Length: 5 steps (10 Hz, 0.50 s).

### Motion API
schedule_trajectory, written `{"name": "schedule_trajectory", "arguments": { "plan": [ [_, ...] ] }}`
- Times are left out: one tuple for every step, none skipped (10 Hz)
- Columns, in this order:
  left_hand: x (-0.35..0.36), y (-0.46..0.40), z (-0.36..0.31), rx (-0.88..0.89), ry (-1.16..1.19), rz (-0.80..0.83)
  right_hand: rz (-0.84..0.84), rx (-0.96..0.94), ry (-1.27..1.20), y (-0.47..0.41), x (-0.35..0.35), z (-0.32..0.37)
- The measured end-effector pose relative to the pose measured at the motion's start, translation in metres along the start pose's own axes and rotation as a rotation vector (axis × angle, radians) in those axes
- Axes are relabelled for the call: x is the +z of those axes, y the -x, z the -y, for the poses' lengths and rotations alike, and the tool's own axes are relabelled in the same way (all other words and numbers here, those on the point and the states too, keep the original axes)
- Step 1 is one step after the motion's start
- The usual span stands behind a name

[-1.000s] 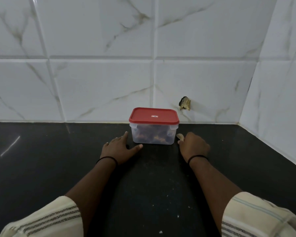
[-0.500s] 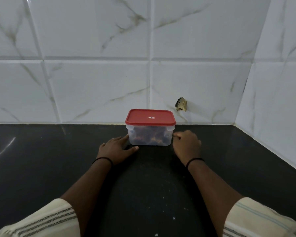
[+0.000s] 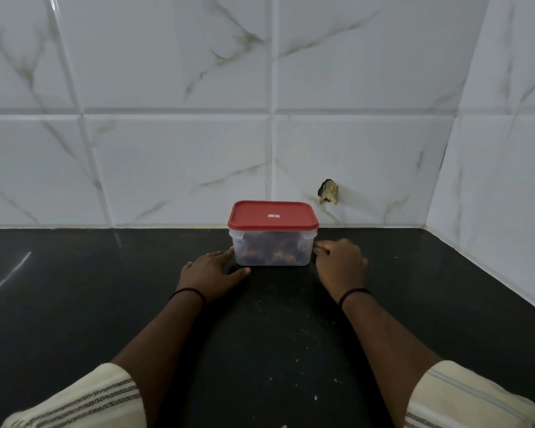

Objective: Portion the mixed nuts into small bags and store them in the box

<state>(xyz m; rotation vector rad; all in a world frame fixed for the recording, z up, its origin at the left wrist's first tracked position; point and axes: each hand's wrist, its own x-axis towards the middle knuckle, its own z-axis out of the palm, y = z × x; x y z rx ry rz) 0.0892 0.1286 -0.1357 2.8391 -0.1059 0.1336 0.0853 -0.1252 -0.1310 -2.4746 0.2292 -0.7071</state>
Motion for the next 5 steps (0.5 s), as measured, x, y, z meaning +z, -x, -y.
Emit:
{"name": "schedule_trajectory", "arguments": {
  "plan": [
    [-0.002, 0.004, -0.004, 0.001, 0.049, -0.026, -0.035, 0.097, 0.025, 0.001, -0.007, -0.005],
    [-0.004, 0.010, -0.008, -0.003, 0.095, -0.069, -0.038, 0.190, -0.006, 0.003, -0.012, -0.009],
    [-0.003, 0.012, -0.007, -0.063, 0.137, -0.097, -0.076, 0.181, -0.048, 0.003, -0.013, -0.009],
    [-0.002, 0.015, -0.006, -0.095, 0.146, -0.123, -0.065, 0.152, -0.064, 0.007, -0.016, -0.008],
    [0.000, 0.017, -0.007, -0.057, 0.059, -0.128, -0.043, 0.138, -0.069, 0.011, -0.021, -0.012]
  ]
}}
